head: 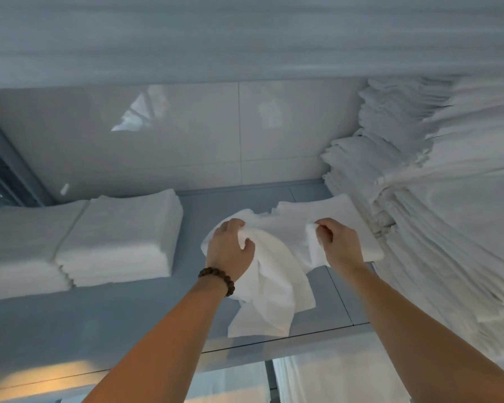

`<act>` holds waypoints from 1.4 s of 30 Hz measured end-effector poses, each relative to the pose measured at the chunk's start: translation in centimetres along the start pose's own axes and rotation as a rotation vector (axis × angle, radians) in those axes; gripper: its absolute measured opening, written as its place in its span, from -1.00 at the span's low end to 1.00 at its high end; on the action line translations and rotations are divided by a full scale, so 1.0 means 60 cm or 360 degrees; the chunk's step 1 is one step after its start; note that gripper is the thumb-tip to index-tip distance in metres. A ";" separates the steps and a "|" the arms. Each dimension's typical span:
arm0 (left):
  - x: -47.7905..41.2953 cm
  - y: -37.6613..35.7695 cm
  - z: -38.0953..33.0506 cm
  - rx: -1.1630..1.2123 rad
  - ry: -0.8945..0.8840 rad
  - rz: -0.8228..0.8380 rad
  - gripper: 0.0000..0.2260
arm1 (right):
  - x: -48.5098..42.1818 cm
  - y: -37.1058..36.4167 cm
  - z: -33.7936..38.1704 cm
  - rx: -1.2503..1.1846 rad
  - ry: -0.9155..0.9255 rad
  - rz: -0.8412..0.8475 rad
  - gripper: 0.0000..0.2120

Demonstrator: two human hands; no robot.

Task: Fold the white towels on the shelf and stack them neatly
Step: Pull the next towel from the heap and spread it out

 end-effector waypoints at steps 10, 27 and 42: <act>0.055 -0.018 -0.077 0.0129 -0.0174 0.0097 -0.62 | -0.034 -0.034 0.149 -0.0399 0.0204 0.0319 -0.88; 0.054 0.064 -0.078 0.0432 -0.0300 0.0102 -0.83 | -0.039 -0.031 0.225 -0.0650 0.0226 0.0215 -0.87; 0.028 0.104 -0.029 -0.0123 -0.0347 -0.0136 -0.77 | -0.027 -0.015 0.187 -0.0280 0.0290 0.0060 -0.90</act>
Point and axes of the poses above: each hand's wrist, its own x-axis away from the middle knuckle, its own y-axis out of the back of the hand, z = x × y, the point moved 8 cm from there along -x, towards the middle knuckle, and after that the axes turned 15 degrees about y, right-handed, at the moved point
